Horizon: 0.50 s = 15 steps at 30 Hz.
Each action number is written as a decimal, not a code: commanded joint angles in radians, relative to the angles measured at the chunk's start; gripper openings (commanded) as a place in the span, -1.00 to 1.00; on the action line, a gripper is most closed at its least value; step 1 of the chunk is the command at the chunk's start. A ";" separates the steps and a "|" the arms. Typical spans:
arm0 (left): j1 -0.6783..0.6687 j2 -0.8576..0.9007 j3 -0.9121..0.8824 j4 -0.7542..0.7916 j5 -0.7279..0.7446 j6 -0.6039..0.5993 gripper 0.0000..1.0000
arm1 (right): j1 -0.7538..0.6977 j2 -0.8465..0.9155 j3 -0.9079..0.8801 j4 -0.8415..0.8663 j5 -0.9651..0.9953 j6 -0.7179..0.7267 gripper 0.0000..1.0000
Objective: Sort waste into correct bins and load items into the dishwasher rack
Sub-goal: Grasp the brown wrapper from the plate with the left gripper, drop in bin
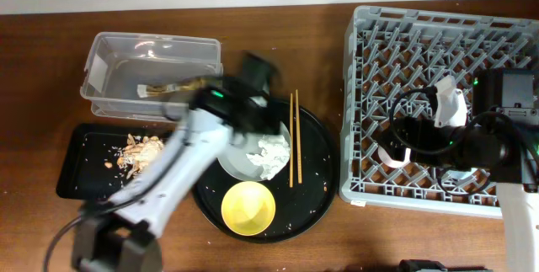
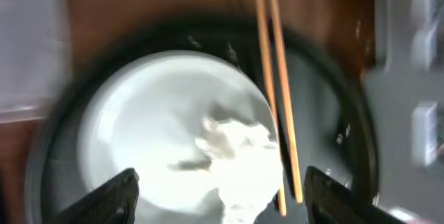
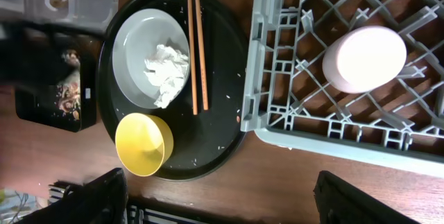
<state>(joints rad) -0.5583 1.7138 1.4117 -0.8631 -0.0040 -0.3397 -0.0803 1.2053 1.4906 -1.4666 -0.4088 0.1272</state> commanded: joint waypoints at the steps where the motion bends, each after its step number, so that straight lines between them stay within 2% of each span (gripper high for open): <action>1: -0.076 0.098 -0.120 0.102 -0.137 -0.015 0.51 | 0.008 -0.001 0.011 -0.001 0.002 -0.008 0.76; 5: -0.078 0.212 -0.134 0.197 -0.150 -0.015 0.38 | 0.008 -0.001 0.011 -0.001 0.002 -0.008 0.76; 7: -0.081 0.252 -0.134 0.205 -0.122 -0.015 -0.10 | 0.008 -0.001 0.011 -0.005 0.002 -0.008 0.76; 9: -0.083 0.265 -0.134 0.199 -0.094 -0.014 -0.78 | 0.008 -0.001 0.011 -0.004 0.002 -0.008 0.76; 10: -0.083 0.260 -0.129 0.184 -0.086 -0.014 -0.99 | 0.008 -0.001 0.011 -0.004 0.002 -0.008 0.76; 12: -0.075 0.222 -0.078 0.110 -0.084 -0.015 -0.99 | 0.008 -0.001 0.011 -0.004 0.003 -0.008 0.76; 14: -0.052 0.137 0.046 0.001 -0.074 -0.013 -1.00 | 0.008 -0.001 0.011 -0.004 0.002 -0.008 0.76; 15: 0.004 0.044 0.159 -0.063 -0.183 -0.013 -0.99 | 0.008 -0.001 0.011 -0.004 0.002 -0.008 0.76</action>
<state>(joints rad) -0.6273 1.9293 1.3914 -0.8604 -0.0898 -0.3553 -0.0803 1.2053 1.4906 -1.4693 -0.4091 0.1265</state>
